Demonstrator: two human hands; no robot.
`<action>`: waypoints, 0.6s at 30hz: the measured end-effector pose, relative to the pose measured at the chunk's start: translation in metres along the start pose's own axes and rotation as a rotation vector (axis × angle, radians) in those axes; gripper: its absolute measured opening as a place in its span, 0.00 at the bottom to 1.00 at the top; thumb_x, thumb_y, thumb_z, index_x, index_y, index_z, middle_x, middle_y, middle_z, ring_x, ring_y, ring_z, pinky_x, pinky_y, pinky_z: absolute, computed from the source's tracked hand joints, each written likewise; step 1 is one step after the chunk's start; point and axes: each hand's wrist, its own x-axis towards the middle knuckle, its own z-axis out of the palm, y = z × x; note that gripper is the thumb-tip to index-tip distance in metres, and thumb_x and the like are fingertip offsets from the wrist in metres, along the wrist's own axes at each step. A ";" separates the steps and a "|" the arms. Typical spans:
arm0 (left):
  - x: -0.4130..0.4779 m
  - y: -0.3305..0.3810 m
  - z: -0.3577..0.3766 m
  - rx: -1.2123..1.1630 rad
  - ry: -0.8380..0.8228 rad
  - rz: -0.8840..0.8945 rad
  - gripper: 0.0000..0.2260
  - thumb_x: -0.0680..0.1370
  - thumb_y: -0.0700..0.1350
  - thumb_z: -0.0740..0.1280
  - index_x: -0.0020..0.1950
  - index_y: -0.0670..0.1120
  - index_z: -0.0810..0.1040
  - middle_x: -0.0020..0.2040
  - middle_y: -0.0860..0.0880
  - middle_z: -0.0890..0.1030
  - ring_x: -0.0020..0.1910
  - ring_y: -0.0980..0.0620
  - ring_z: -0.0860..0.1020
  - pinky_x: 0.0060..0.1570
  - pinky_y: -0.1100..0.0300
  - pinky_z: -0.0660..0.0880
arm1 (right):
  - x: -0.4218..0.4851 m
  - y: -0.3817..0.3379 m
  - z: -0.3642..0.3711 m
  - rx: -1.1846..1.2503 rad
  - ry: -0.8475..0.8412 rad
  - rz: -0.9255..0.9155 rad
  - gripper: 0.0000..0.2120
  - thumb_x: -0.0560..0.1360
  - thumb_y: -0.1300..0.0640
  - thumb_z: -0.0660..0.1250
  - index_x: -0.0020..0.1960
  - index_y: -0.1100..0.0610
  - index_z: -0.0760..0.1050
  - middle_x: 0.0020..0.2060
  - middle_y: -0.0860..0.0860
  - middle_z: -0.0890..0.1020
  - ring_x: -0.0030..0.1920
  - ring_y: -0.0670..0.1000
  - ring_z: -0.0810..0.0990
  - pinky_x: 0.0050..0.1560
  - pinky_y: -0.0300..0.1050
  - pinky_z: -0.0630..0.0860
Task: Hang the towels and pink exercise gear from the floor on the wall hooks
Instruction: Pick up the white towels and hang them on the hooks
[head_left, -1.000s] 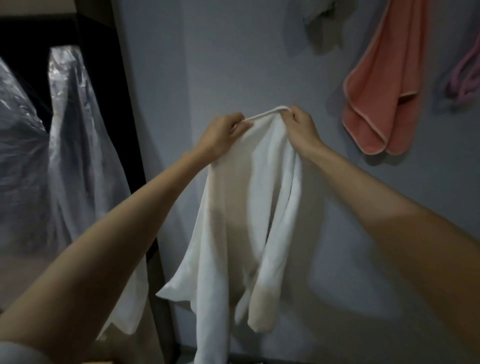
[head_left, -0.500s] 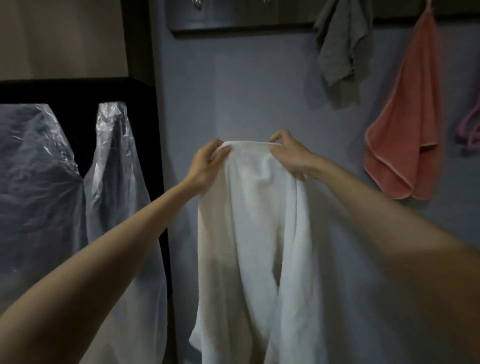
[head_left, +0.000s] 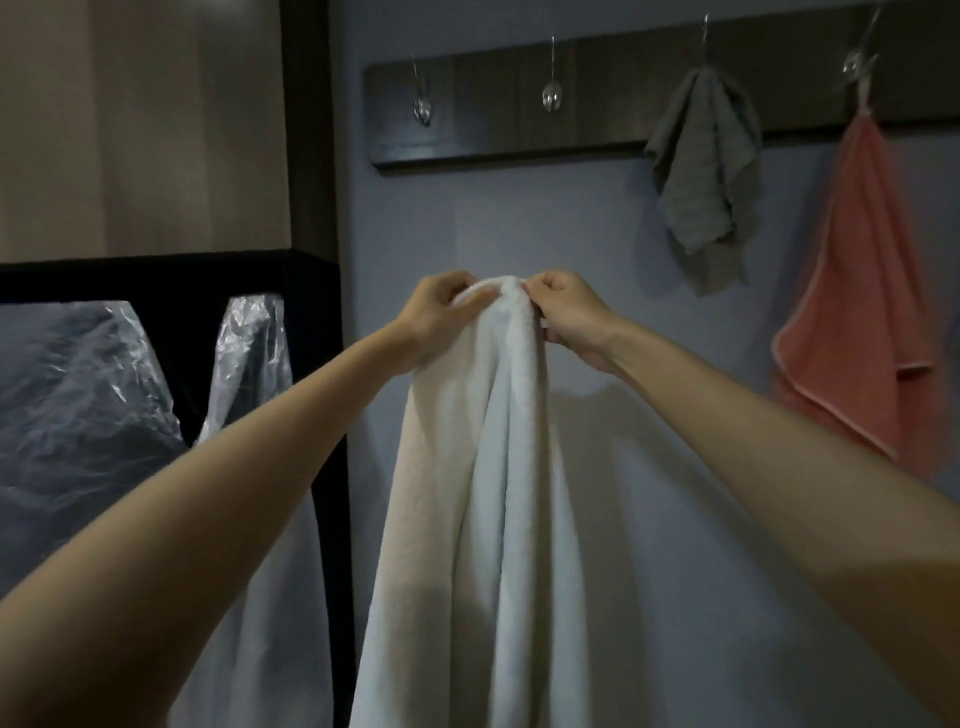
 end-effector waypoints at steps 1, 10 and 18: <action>0.007 -0.002 -0.008 0.015 -0.005 -0.030 0.10 0.78 0.51 0.65 0.41 0.47 0.77 0.35 0.53 0.75 0.33 0.60 0.72 0.27 0.75 0.68 | 0.011 -0.004 0.001 -0.001 -0.006 -0.014 0.17 0.80 0.59 0.54 0.33 0.54 0.65 0.34 0.53 0.70 0.37 0.50 0.69 0.41 0.47 0.69; 0.065 -0.033 -0.074 0.009 -0.115 -0.199 0.15 0.76 0.58 0.65 0.46 0.48 0.81 0.45 0.46 0.82 0.44 0.48 0.80 0.51 0.53 0.78 | 0.119 -0.029 0.017 -0.086 -0.047 -0.138 0.14 0.81 0.57 0.55 0.37 0.57 0.69 0.31 0.50 0.70 0.30 0.46 0.69 0.29 0.37 0.67; 0.134 -0.060 -0.095 0.074 0.097 -0.072 0.11 0.75 0.56 0.67 0.44 0.49 0.79 0.41 0.45 0.78 0.39 0.48 0.76 0.40 0.55 0.75 | 0.190 -0.013 0.027 -0.354 -0.151 -0.309 0.10 0.78 0.51 0.61 0.41 0.53 0.74 0.35 0.46 0.75 0.37 0.45 0.72 0.35 0.37 0.68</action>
